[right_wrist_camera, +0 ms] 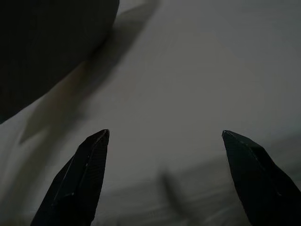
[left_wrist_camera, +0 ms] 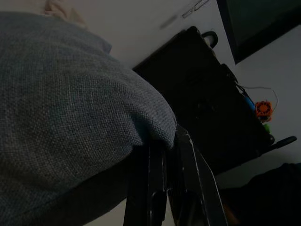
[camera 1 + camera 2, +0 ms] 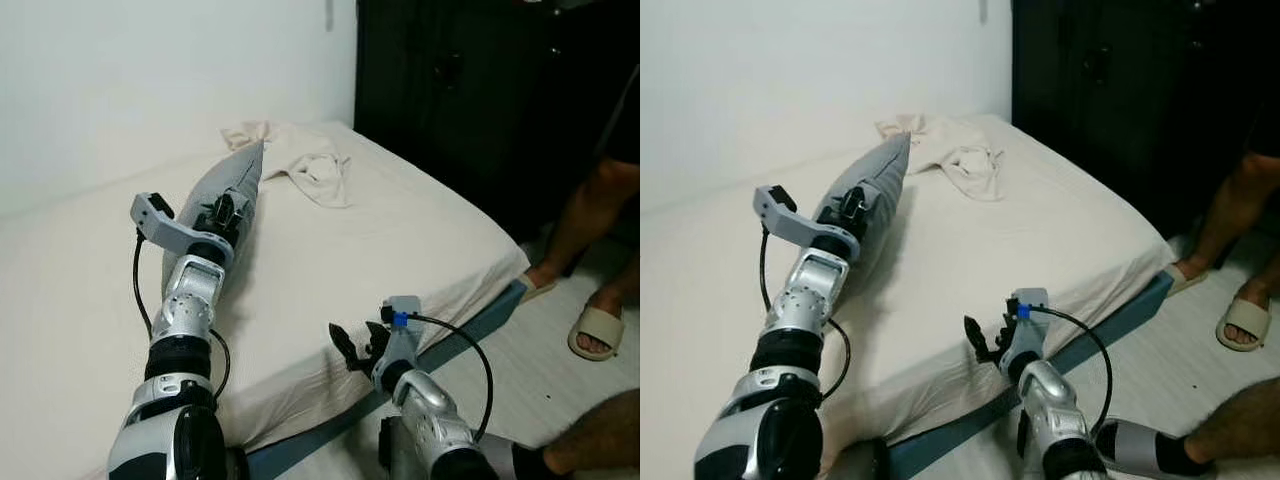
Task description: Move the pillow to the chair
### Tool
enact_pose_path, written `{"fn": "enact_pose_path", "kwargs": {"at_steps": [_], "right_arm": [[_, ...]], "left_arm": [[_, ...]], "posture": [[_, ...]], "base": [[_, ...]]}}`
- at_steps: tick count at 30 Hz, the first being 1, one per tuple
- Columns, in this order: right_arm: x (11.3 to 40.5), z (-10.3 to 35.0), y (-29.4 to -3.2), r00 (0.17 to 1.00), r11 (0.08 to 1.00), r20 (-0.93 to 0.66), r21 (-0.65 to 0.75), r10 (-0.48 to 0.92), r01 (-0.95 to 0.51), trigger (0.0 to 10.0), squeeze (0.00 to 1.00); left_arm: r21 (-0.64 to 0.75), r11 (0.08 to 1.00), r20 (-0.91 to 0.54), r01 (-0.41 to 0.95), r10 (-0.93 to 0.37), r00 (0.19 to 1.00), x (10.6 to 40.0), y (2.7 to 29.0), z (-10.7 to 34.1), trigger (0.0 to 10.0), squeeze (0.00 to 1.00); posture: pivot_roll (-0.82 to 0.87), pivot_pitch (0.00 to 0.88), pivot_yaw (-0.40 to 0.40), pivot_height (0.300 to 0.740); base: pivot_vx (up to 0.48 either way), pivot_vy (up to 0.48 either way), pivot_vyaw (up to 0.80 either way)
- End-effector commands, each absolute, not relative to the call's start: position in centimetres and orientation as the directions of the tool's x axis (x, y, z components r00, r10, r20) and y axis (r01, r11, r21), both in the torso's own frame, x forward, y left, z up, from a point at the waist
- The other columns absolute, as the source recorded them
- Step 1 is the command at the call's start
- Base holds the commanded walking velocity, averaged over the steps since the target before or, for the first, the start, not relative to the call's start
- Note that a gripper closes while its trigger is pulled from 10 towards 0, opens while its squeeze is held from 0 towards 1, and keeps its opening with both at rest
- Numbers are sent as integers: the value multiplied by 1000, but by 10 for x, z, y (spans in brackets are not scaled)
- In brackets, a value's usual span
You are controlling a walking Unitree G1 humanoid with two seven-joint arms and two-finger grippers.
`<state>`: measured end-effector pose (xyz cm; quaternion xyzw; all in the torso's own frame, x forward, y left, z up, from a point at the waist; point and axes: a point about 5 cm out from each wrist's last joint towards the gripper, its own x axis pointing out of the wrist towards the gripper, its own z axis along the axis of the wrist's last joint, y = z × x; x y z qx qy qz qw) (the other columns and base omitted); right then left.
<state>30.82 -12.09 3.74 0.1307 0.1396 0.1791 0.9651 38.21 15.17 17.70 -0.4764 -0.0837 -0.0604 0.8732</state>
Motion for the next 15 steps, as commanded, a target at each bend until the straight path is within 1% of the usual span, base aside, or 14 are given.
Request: {"fn": "enact_pose_path", "kwargs": {"at_steps": [1,2,3,15], "right_arm": [[305,32,-118,891,897,-232,316,390,-310,10000,0],[305,32,-118,891,897,-232,316,390,-310,10000,0],[306,32,-119,889,896,-234,312,394,-315,10000,0],[309,33,-125,896,904,-233,302,378,-303,10000,0]], "left_arm": [[-797,565,247,214,-18,969,382,152,187,5843,0],[-797,565,247,214,-18,969,382,152,187,5843,0],[-795,569,241,211,-23,970,383,151,187,10000,0],[-797,569,222,203,-36,974,384,143,187,10000,0]], "posture": [[-89,0,78,620],[-89,0,78,620],[-97,0,81,620],[-110,0,86,620]], "base": [[0,0,0],[0,0,0],[0,0,0],[0,0,0]]}}
